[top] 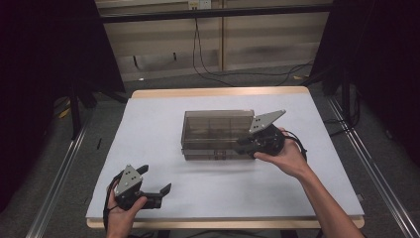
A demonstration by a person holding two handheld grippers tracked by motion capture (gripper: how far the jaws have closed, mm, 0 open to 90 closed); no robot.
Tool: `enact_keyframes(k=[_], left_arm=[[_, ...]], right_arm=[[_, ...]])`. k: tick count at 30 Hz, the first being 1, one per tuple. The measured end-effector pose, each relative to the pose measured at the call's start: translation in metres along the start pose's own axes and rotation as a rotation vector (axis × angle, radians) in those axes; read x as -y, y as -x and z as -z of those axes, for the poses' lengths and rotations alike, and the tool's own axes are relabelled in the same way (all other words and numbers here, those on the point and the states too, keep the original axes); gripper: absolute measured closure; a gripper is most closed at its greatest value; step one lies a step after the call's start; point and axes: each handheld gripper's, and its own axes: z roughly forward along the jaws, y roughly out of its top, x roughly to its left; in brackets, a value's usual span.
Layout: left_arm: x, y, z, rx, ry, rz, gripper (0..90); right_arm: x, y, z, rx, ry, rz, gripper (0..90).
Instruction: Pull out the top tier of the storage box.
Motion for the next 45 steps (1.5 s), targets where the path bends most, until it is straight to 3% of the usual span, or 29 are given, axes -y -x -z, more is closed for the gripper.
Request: enact_keyframes(k=[5,16,24,33,45], left_arm=[[0.001,-0.001,0.001,-0.006,-0.007,-0.005,2.4],[0.003,0.001,0.005,-0.015,-0.014,0.0,2.4],[0.005,0.0,0.009,-0.029,-0.02,-0.003,2.4],[0.004,0.0,0.005,-0.013,-0.017,-0.003,2.4],[0.005,-0.001,0.007,-0.019,-0.017,0.005,2.4]], right_arm=[[0.004,0.01,-0.005,-0.038,-0.052,-0.003,70.7],[0.003,0.016,-0.008,-0.038,-0.088,0.025,68.5],[0.002,0.017,-0.014,-0.056,-0.133,0.043,72.8],[0.002,0.018,-0.022,-0.088,-0.193,0.068,77.0],[0.003,0.019,-0.025,-0.104,-0.215,0.074,81.4]])
